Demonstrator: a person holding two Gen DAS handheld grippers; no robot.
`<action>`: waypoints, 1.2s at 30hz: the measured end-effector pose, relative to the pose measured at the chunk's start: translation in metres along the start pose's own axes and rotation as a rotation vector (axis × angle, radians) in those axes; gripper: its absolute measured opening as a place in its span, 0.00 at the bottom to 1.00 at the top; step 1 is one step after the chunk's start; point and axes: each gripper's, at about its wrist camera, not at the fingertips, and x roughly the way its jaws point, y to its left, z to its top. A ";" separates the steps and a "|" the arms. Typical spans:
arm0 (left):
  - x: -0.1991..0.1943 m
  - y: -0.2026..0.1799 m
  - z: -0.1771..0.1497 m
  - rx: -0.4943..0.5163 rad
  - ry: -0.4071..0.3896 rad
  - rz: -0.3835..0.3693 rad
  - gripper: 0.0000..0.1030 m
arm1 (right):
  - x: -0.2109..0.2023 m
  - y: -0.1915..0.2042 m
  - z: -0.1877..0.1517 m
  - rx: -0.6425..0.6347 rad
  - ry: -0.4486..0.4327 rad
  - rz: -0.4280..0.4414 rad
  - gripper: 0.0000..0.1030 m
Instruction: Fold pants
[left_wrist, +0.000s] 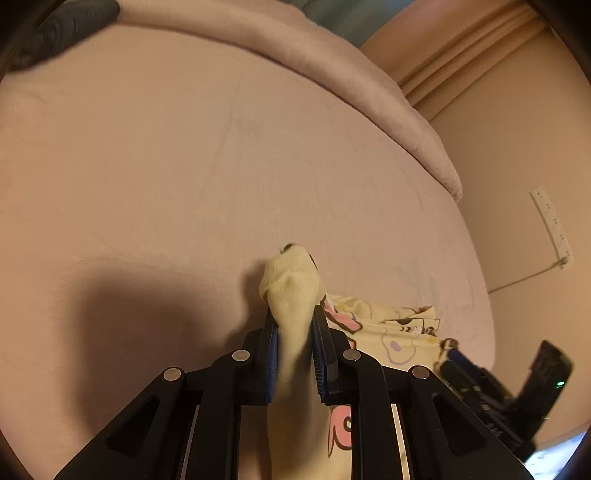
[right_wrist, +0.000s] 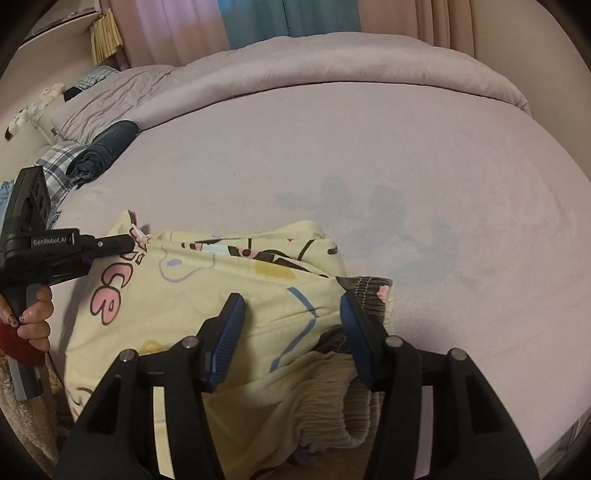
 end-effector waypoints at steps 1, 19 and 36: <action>-0.003 -0.001 0.001 0.010 -0.001 0.005 0.18 | -0.006 0.002 0.002 0.002 -0.005 -0.003 0.53; -0.014 -0.013 -0.062 0.052 0.112 -0.022 0.43 | -0.024 -0.045 -0.044 0.218 0.049 0.015 0.77; -0.024 -0.004 -0.075 0.023 0.070 0.046 0.43 | 0.005 -0.022 -0.036 0.145 0.035 0.106 0.78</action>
